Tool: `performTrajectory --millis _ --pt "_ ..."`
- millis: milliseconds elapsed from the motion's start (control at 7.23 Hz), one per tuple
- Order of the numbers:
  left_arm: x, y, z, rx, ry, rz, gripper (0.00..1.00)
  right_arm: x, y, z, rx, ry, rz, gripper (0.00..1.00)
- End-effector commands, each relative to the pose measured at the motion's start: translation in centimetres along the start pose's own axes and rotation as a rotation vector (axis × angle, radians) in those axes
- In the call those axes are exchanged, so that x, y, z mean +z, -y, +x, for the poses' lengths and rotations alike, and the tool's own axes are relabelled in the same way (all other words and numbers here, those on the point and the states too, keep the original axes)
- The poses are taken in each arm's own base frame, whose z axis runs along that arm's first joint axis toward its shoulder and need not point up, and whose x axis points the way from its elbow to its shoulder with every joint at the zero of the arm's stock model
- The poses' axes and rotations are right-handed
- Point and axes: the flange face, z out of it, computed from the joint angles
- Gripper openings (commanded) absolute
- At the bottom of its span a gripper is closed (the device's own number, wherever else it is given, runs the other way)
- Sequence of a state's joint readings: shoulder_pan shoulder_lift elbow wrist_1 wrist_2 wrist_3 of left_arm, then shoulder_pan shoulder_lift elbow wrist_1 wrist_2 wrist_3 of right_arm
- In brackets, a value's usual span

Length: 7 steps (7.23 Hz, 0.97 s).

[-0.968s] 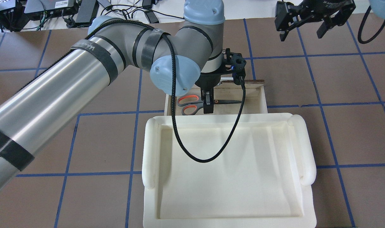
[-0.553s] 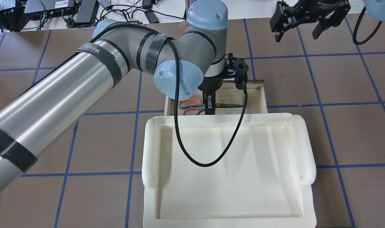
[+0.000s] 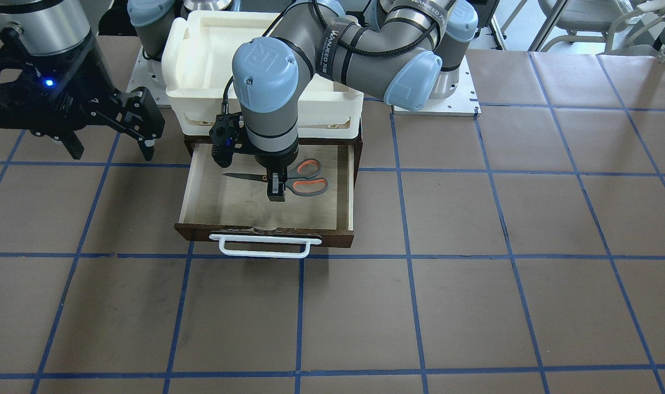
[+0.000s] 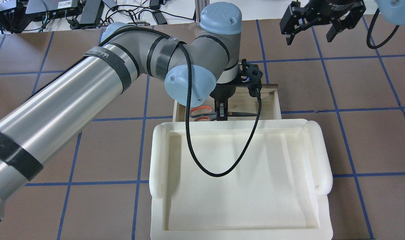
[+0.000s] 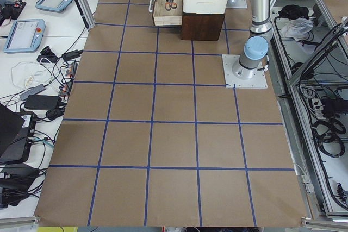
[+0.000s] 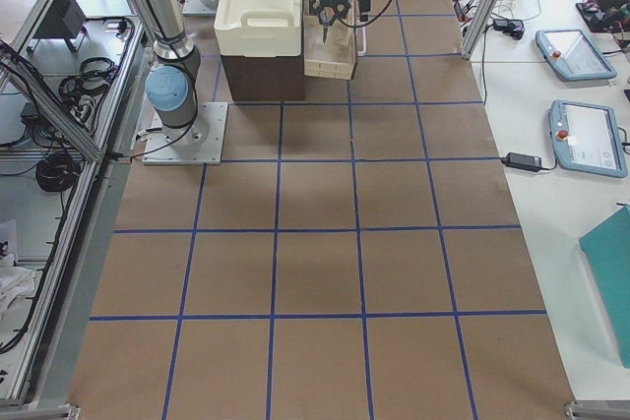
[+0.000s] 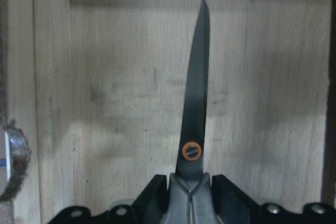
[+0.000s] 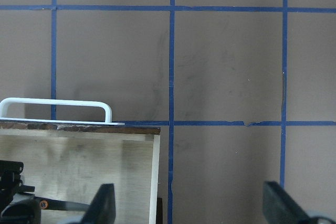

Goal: Place scissors in drawer with both arms

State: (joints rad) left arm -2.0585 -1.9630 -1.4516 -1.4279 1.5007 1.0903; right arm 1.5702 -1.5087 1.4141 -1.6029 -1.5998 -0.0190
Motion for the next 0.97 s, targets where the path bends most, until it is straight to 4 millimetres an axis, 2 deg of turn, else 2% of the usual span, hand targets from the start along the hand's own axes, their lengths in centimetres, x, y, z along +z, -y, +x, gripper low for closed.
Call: performTrajectory --millis 0,277,415,553,691,830 --pt "0.3 0.0 0.2 -0.001 -0.024 0.002 0.07 -0.9 -1.1 0.0 -0.008 -0.006 -0.013 1.0" --pt "0.4 0.1 0.3 -0.003 -0.033 0.013 0.07 -0.8 -1.0 -0.1 -0.01 0.0 -0.016 1.0" --pt "0.7 0.1 0.3 -0.016 -0.038 0.013 0.13 -0.6 -0.9 -0.1 -0.011 0.001 -0.019 1.0" --pt "1.3 0.2 0.2 -0.017 -0.05 0.009 0.71 -0.4 -0.9 -0.1 -0.011 -0.001 -0.024 1.0" --pt "1.3 0.1 0.2 -0.021 -0.049 0.006 0.85 -0.4 -0.9 -0.1 -0.011 -0.001 -0.025 1.0" --pt "1.3 0.1 0.2 -0.021 -0.049 0.006 0.89 -0.2 -0.8 -0.1 -0.005 0.001 -0.028 1.0"
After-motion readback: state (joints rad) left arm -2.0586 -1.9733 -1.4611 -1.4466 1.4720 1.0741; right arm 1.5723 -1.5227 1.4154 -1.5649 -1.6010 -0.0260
